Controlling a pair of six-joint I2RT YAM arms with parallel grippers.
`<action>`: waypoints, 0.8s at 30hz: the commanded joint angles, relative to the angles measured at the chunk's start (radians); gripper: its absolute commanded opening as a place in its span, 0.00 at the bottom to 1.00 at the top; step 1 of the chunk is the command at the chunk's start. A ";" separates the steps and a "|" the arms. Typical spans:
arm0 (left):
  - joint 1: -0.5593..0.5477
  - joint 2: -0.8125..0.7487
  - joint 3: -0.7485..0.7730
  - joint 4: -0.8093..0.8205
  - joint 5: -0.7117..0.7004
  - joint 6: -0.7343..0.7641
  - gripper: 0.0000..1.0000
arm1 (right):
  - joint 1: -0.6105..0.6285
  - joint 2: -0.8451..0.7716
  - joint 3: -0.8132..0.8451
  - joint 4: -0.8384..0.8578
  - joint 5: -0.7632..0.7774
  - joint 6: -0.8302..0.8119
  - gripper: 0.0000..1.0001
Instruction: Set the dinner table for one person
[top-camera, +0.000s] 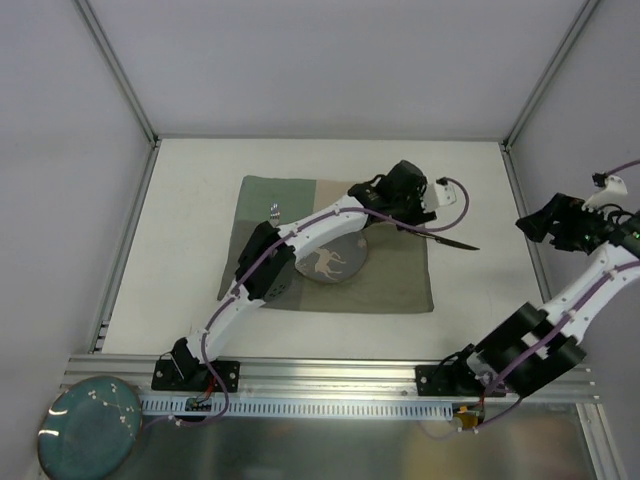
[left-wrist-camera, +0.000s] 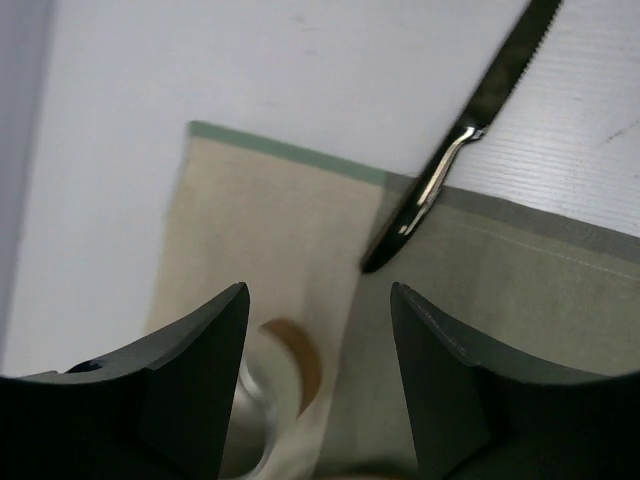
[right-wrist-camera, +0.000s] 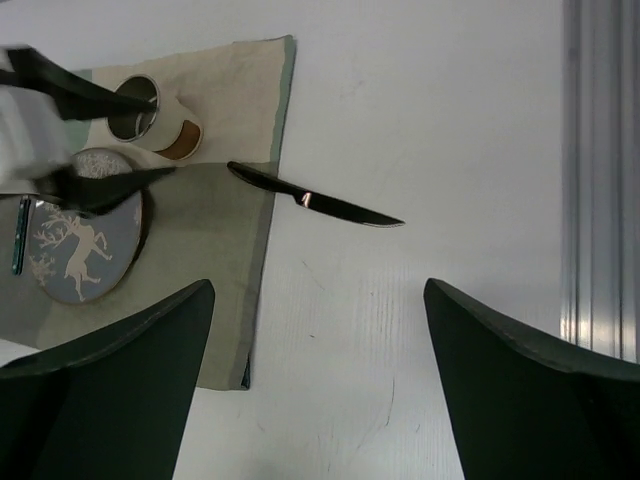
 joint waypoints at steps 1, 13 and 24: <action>0.040 -0.328 -0.021 -0.011 -0.229 -0.106 0.60 | 0.143 0.142 0.072 -0.031 0.084 -0.113 0.90; 0.420 -1.034 -0.631 -0.051 -0.555 -0.379 0.63 | 0.846 0.085 -0.130 0.512 0.633 -0.309 0.96; 0.750 -1.246 -0.951 -0.018 -0.447 -0.368 0.63 | 0.958 0.438 0.077 0.299 0.734 -0.752 0.94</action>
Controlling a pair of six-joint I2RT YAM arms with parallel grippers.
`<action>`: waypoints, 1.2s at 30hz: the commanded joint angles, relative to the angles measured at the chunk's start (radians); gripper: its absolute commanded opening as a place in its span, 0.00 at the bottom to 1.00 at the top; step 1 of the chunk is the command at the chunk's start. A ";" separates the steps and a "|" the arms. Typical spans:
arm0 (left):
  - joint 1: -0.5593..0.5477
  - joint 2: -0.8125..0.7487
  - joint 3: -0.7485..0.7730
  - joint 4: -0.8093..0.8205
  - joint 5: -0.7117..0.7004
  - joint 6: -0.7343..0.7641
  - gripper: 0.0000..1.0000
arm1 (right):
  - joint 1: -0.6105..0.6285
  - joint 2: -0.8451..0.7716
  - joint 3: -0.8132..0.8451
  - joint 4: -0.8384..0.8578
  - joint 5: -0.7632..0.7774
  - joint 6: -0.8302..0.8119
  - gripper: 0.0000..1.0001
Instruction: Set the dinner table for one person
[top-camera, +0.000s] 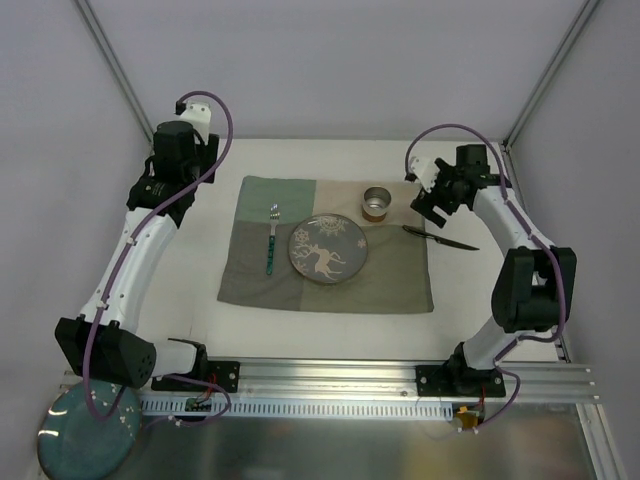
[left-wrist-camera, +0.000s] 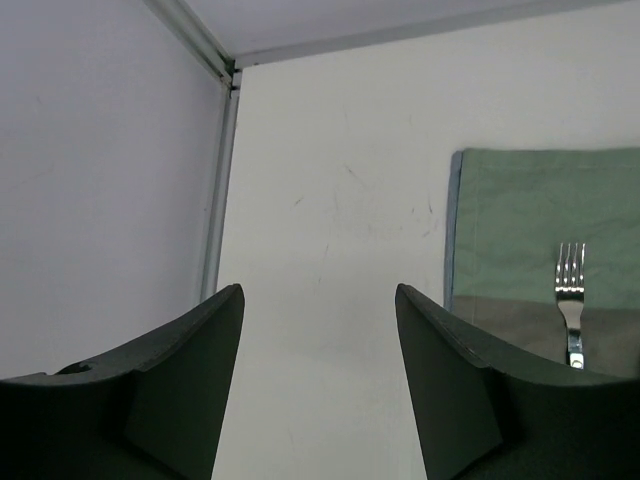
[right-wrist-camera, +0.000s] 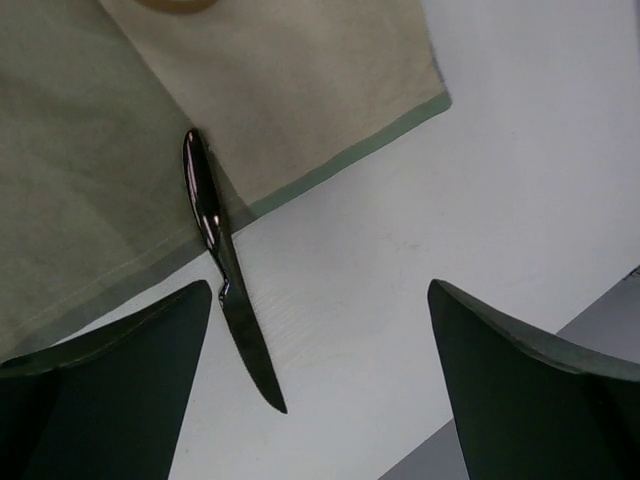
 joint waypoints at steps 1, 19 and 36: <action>0.026 -0.041 -0.027 0.025 0.048 -0.021 0.63 | 0.021 0.040 0.029 -0.053 0.075 -0.196 0.94; 0.066 0.011 -0.073 0.063 0.091 -0.050 0.63 | 0.159 0.046 -0.065 -0.224 -0.074 -0.158 0.92; 0.069 0.048 -0.082 0.074 0.108 -0.041 0.63 | 0.061 0.399 0.339 -0.318 -0.116 -0.056 0.89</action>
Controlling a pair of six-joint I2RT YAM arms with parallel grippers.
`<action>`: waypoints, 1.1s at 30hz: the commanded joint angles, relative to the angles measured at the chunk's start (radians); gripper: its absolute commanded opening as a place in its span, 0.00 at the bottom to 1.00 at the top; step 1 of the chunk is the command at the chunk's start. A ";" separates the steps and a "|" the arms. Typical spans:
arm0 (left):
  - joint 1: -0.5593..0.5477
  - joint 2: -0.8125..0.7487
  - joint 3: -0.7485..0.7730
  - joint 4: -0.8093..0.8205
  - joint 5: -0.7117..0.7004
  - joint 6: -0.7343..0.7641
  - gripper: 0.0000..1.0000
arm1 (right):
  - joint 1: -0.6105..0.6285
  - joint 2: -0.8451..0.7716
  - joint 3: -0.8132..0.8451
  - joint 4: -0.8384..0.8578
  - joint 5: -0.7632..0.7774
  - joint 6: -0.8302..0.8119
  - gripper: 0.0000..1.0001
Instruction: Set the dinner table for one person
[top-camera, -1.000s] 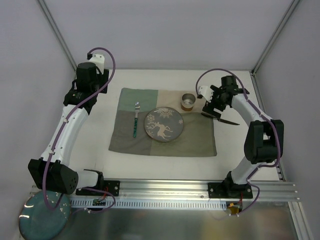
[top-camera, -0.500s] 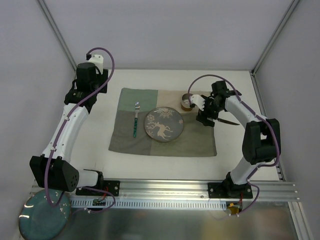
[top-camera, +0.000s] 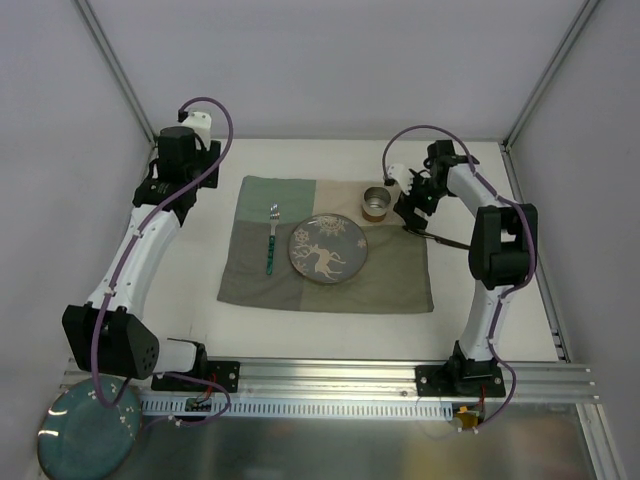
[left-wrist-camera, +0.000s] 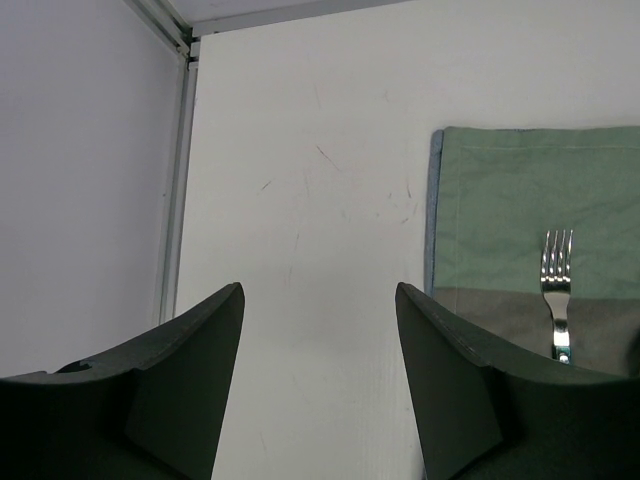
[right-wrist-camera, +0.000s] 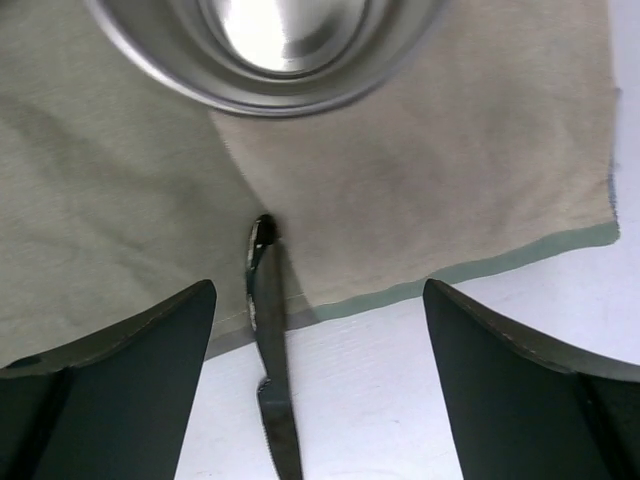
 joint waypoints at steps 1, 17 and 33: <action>0.012 0.019 0.007 0.030 0.023 0.000 0.63 | -0.016 0.036 0.086 -0.071 -0.056 0.048 0.89; 0.014 0.087 0.028 0.042 0.052 -0.007 0.63 | -0.019 0.019 0.042 -0.136 -0.096 0.064 0.88; 0.020 0.055 0.020 0.071 0.041 0.032 0.63 | -0.033 -0.039 -0.105 -0.019 0.008 0.037 0.85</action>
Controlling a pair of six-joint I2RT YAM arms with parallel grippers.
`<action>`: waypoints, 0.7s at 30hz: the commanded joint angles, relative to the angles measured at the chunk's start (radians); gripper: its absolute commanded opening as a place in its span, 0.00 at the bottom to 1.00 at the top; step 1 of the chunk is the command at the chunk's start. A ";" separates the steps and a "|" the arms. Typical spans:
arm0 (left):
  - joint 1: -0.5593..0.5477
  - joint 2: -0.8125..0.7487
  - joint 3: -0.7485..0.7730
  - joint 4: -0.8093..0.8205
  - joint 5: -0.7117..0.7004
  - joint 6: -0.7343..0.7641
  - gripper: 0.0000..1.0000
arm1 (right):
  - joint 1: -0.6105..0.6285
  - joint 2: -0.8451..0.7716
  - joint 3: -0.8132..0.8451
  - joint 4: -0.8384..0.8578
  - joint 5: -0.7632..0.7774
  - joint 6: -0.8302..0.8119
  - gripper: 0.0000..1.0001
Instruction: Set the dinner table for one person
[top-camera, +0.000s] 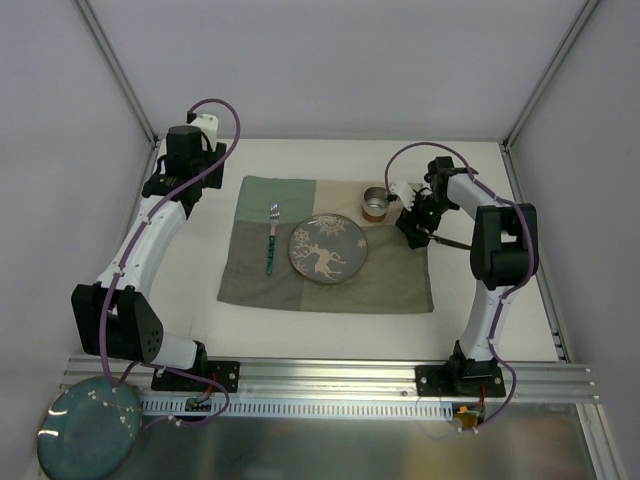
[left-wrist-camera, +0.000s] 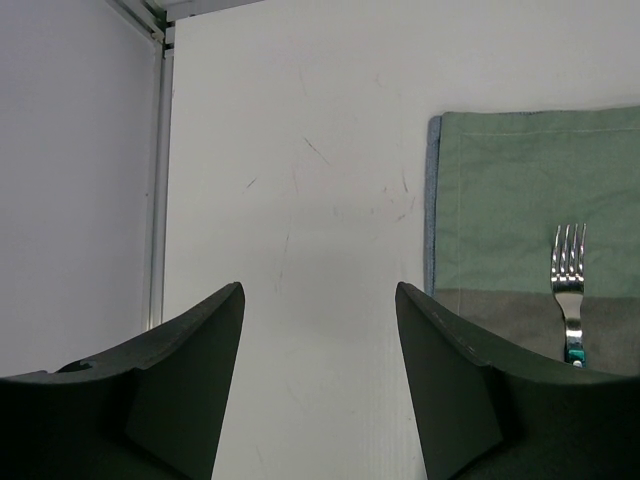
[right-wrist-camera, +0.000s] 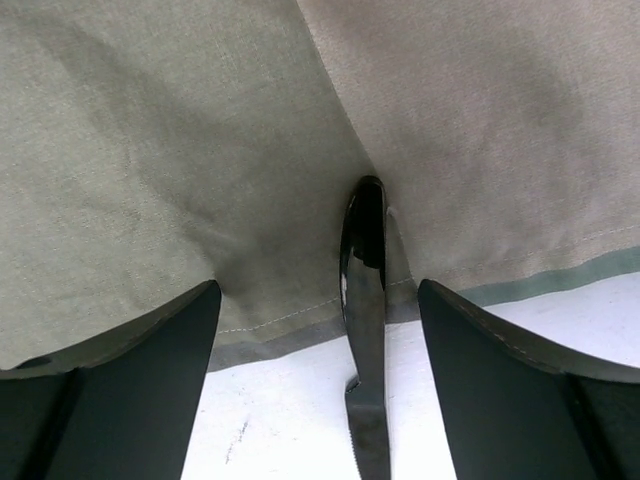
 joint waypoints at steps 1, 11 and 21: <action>0.013 -0.039 0.017 0.037 0.014 0.014 0.63 | -0.010 -0.049 0.000 0.007 0.012 -0.009 0.84; 0.018 -0.041 -0.008 0.048 0.019 0.002 0.63 | -0.013 -0.041 0.039 -0.010 0.009 0.000 0.62; 0.018 -0.030 -0.008 0.052 0.022 -0.005 0.63 | -0.013 -0.023 0.066 -0.030 0.007 0.000 0.44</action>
